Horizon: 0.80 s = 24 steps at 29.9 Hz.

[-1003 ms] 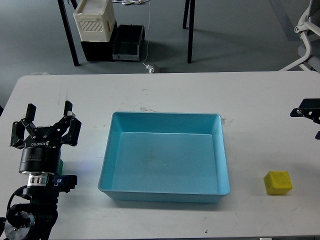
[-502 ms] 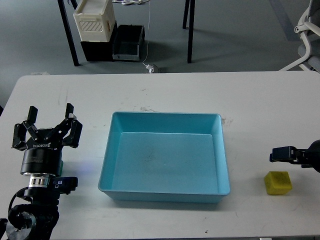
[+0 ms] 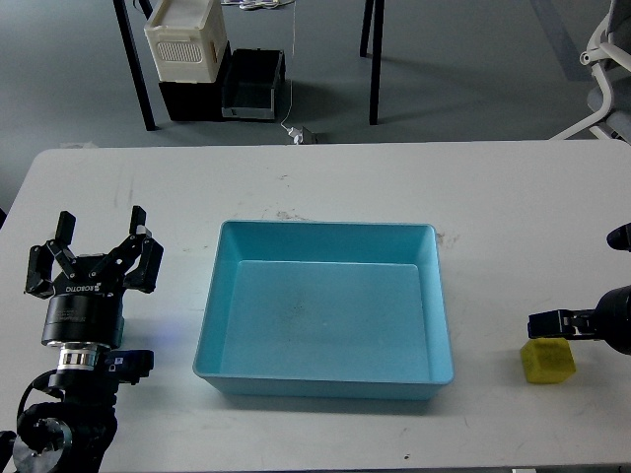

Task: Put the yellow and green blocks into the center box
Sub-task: 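Lower the right gripper and grasp the yellow cube, then lift the yellow cube over the blue tray and release it inside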

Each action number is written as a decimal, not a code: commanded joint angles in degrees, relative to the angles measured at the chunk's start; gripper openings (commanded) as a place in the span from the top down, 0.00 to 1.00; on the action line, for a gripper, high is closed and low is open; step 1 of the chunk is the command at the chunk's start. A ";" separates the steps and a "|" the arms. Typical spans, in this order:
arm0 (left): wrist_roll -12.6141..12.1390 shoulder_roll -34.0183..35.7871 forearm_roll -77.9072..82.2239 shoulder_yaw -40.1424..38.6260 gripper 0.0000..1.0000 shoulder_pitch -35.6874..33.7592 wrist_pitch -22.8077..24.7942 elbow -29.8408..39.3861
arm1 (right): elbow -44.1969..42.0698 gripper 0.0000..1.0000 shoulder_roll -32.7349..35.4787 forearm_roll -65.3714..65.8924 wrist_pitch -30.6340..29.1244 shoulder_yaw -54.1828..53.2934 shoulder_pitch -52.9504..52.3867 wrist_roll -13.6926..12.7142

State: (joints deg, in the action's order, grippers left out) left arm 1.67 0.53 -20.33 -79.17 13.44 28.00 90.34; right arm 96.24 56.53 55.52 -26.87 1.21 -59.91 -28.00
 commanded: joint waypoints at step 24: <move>0.00 -0.09 -0.06 -0.02 0.00 -0.88 0.00 -1.92 | -3.08 0.49 -8.10 3.44 -0.02 4.24 -0.12 0.00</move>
State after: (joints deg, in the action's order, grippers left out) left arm 1.68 0.54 -20.39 -79.19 12.73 28.00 88.61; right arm 92.82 48.40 56.49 -26.83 5.36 -59.98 -28.00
